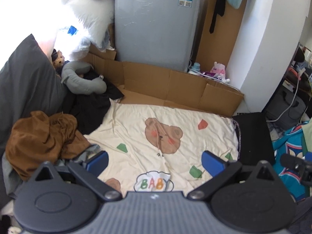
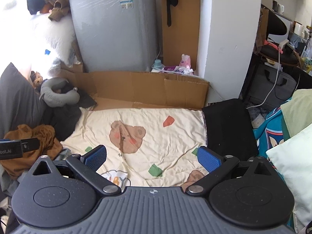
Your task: Fold clothes
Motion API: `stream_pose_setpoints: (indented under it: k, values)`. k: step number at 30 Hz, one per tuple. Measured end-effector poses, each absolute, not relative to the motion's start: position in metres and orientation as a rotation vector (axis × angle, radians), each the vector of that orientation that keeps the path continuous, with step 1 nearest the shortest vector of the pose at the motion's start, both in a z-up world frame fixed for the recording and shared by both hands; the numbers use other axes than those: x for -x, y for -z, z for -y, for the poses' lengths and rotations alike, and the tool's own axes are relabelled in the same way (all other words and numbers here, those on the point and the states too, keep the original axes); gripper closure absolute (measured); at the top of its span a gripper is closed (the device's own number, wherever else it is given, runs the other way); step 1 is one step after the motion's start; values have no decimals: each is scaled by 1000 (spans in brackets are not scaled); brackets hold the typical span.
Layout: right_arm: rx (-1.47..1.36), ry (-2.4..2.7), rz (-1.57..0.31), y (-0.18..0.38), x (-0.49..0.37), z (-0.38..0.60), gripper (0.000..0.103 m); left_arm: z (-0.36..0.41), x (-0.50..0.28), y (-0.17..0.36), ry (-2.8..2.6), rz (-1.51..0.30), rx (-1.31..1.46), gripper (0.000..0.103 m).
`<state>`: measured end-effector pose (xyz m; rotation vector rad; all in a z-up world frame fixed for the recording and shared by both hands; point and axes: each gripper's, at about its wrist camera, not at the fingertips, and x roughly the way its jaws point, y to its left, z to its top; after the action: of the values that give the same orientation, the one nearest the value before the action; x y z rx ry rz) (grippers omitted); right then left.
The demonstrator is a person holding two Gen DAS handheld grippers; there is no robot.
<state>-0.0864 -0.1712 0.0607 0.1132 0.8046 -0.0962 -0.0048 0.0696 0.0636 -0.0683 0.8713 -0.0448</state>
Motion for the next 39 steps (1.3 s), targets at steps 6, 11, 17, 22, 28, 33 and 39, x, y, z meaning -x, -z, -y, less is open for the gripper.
stream_pose_setpoints:
  k: [6,11,17,22,28,33,39]
  values:
    - [-116,84,-833,-47,86,174,1,-58,8,-49,13,-885,44,0]
    - [-110,78,-844,-40,86,175,1,-50,9,-43,-1,-894,14,0]
    - [-113,79,-862,-31,87,177,1,-49,8,-37,-2,-915,20,0]
    - [-125,89,-868,-29,86,184,1,-48,6,-35,4,-922,13,0]
    - [-129,83,-884,-24,84,185,1,-47,8,-38,4,-912,14,0]
    - [-118,77,-886,-22,82,182,1,-47,8,-40,-6,-905,-2,0]
    - [-130,63,-889,-22,82,183,1,-49,8,-40,-11,-909,8,0]
